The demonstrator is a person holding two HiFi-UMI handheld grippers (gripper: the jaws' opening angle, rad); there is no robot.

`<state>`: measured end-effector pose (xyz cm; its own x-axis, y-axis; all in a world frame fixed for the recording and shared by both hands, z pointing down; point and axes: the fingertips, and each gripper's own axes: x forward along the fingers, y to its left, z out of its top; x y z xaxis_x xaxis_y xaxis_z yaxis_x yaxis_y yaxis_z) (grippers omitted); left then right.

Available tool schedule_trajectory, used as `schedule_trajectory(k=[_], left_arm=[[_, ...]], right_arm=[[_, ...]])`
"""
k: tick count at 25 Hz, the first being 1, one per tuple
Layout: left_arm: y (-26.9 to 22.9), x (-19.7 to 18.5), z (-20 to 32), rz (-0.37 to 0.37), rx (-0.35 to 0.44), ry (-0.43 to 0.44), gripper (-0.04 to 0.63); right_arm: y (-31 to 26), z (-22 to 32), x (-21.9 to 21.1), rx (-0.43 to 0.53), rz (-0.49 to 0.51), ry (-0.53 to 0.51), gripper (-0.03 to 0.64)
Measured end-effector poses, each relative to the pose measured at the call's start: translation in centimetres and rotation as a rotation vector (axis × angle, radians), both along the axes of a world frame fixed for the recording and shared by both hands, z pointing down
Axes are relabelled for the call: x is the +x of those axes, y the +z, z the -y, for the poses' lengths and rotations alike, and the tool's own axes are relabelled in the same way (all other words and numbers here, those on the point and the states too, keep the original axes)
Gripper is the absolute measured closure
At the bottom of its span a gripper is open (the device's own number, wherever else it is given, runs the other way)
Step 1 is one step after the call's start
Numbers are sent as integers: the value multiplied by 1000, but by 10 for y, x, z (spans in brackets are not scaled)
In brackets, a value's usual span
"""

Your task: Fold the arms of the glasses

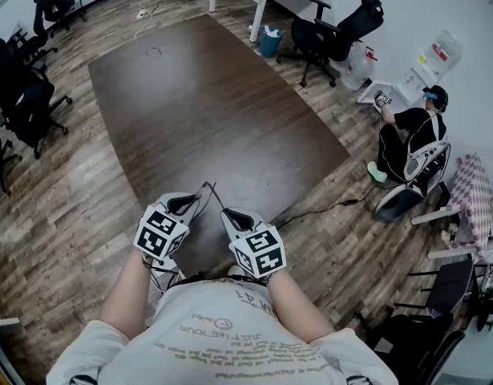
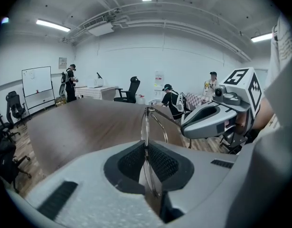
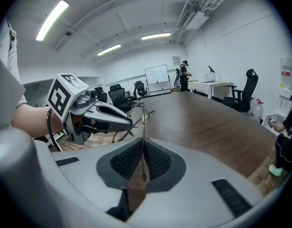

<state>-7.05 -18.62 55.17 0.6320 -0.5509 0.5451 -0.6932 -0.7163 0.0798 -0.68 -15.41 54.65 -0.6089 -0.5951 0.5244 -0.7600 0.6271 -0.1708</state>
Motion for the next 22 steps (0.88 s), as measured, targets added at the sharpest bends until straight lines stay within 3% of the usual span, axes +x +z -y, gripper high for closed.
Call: schedule_trajectory(k=[9,16,22], left_arm=[[0,4,-7,-120,-92,-87,560],[-7,7,-10,-222,-147,-129,560],[-18,12,-12,-258,-134,-105,560]], right_arm=[[1,-5,-9,-68,110,-18,591],[-4,-9,-18,-149,268,-29,591],[-8,-15,-29,-187,349,-59,592]])
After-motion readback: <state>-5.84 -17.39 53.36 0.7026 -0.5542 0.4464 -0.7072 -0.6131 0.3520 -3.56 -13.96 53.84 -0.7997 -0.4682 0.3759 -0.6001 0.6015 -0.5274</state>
